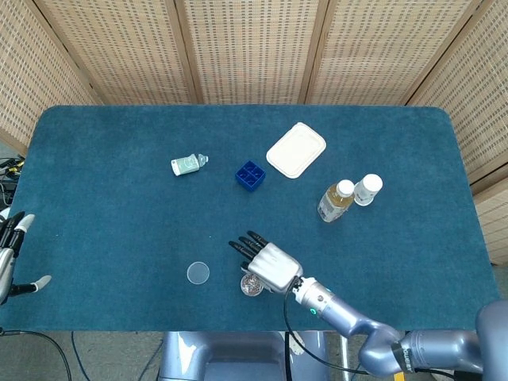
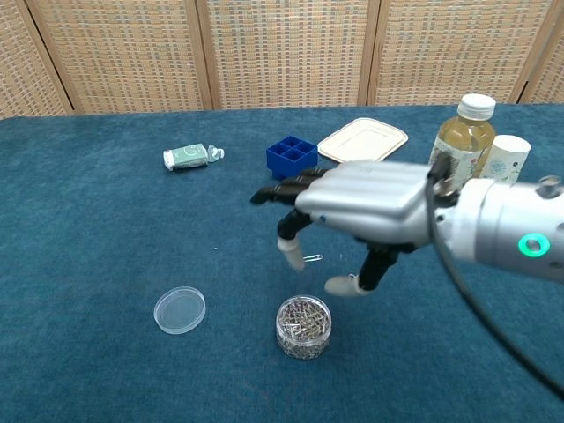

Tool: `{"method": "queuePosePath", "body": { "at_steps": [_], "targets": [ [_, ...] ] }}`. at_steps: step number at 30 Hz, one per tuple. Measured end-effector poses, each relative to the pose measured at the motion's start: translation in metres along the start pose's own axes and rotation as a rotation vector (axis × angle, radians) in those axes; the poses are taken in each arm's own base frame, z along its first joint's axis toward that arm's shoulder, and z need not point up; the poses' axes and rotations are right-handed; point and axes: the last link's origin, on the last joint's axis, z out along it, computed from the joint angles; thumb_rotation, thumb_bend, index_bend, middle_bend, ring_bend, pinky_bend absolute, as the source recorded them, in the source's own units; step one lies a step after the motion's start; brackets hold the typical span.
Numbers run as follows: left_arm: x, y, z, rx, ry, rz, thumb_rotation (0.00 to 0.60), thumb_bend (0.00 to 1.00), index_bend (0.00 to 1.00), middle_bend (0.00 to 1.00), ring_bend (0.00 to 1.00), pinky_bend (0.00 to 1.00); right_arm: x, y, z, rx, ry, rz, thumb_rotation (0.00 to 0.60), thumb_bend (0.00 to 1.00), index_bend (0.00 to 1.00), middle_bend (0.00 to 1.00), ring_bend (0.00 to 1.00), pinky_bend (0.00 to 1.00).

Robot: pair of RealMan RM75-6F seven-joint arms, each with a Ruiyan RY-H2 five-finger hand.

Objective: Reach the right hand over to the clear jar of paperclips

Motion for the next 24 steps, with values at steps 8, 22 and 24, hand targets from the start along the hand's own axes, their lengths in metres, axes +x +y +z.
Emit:
{"method": "queuePosePath", "body": {
  "at_steps": [8, 22, 24],
  "targets": [
    [0.001, -0.001, -0.004, -0.013, 0.011, -0.009, 0.600, 0.03, 0.00, 0.00, 0.00, 0.00, 0.014, 0.058, -0.062, -0.185, 0.119, -0.082, 0.600, 0.00, 0.03, 0.00, 0.00, 0.00],
    [0.005, 0.001, -0.028, -0.025, 0.048, -0.020, 0.600, 0.03, 0.00, 0.00, 0.00, 0.00, -0.032, 0.129, -0.219, -0.598, 0.252, 0.036, 0.600, 0.00, 0.00, 0.00, 0.00, 0.00],
    [0.005, 0.001, -0.030, -0.024, 0.051, -0.023, 0.600, 0.03, 0.00, 0.00, 0.00, 0.00, -0.037, 0.128, -0.233, -0.626, 0.261, 0.060, 0.600, 0.00, 0.00, 0.00, 0.00, 0.00]
  ]
}}
